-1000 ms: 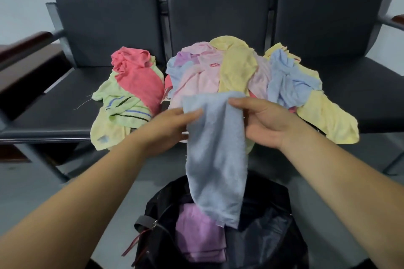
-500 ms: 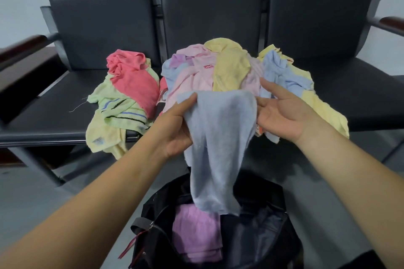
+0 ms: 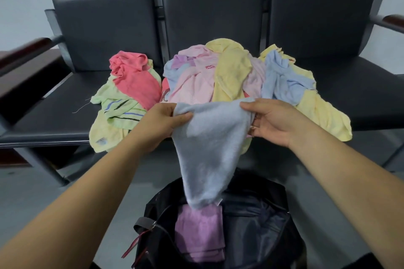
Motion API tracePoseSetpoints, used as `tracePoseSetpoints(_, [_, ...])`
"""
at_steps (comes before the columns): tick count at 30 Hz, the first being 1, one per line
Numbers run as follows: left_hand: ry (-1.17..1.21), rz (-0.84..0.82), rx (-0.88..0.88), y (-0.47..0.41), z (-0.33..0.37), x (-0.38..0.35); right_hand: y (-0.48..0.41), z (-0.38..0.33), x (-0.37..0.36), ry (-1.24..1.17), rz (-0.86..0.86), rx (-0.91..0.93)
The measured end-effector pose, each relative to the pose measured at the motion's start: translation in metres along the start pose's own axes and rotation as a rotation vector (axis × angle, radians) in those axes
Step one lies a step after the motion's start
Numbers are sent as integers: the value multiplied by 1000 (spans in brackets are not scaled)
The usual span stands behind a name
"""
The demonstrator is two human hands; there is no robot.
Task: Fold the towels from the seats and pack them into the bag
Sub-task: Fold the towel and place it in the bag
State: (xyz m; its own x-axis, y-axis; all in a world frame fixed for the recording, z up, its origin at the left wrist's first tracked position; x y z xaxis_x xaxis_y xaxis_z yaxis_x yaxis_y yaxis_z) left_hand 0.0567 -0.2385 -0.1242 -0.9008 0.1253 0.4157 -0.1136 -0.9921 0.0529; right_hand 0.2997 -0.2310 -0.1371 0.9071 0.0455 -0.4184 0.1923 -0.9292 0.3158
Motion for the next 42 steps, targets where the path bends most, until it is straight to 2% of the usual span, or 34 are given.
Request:
tracePoseSetpoints(1, [-120,10,-11,0,0,3,1,-2,2,20,29,11])
tracePoseSetpoints(3, [-104,28,-1,2,3,3,2,-5,0,-20,42,9])
tracePoseSetpoints(7, [459,-14,155,1,4,-11,6,-14,-12,-416,-112,-37])
tracePoseSetpoints(8, [558,-46,142,0,9,-15,8,-15,-15,-396,-162,-48])
tracePoseSetpoints(10, [598,-131,73,-1,17,-21,8,-9,-14,-144,-178,-57])
tracePoseSetpoints(12, [482,-162,39,-4,11,-20,6,-6,-4,106,-77,-14])
tracePoseSetpoints(13, [314,-115,20,-6,5,-13,5,-7,0,162,-24,18])
tracePoseSetpoints(16, [-422,91,-64,-11,0,10,7,-13,5,225,45,84])
tracePoseSetpoints(17, [-486,143,-76,-9,3,14,7,-13,5,219,46,81])
tracePoseSetpoints(18, [-450,179,-90,-7,7,16,6,-13,4,189,36,67])
tracePoseSetpoints(20, [-207,164,-64,-6,10,13,7,-8,-3,37,-21,1])
tracePoseSetpoints(24, [278,47,159,-2,4,-2,9,-12,-12,-470,-131,-70])
tracePoseSetpoints(26, [430,6,200,-1,3,-6,11,-12,-16,-405,-166,-80])
tracePoseSetpoints(28, [442,-65,156,1,8,-7,11,-6,-16,-166,-150,-83])
tracePoseSetpoints(30, [385,-119,116,2,6,-7,9,-5,-11,-30,-103,-41])
tracePoseSetpoints(31, [305,-107,106,2,5,-6,9,-9,-8,-4,-75,-1])
tracePoseSetpoints(34, [-140,47,1,1,9,8,8,-18,-1,33,-7,97])
tracePoseSetpoints(35, [-182,70,1,0,8,11,7,-19,0,22,3,106])
tracePoseSetpoints(37, [-55,36,50,-3,1,8,7,-16,-3,-69,-9,80])
tracePoseSetpoints(40, [172,12,121,0,-1,0,11,-15,-9,-340,-71,-7])
tracePoseSetpoints(42, [294,16,149,-1,1,-2,14,-16,-12,-363,-116,-40])
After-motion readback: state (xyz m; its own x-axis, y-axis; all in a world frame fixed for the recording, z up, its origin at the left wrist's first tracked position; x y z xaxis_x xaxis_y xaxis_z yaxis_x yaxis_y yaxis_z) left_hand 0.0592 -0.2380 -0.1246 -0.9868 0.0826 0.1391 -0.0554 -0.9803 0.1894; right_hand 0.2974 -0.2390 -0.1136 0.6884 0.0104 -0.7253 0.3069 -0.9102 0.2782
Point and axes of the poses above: each hand's wrist, its own y-axis away from the middle knuckle, its own x-axis out of the back of the hand, z = x × y, the point moved 8 cm from there along -y, towards the middle knuckle, and after that the axes turned 9 degrees about -y, right-handed, at the moved point
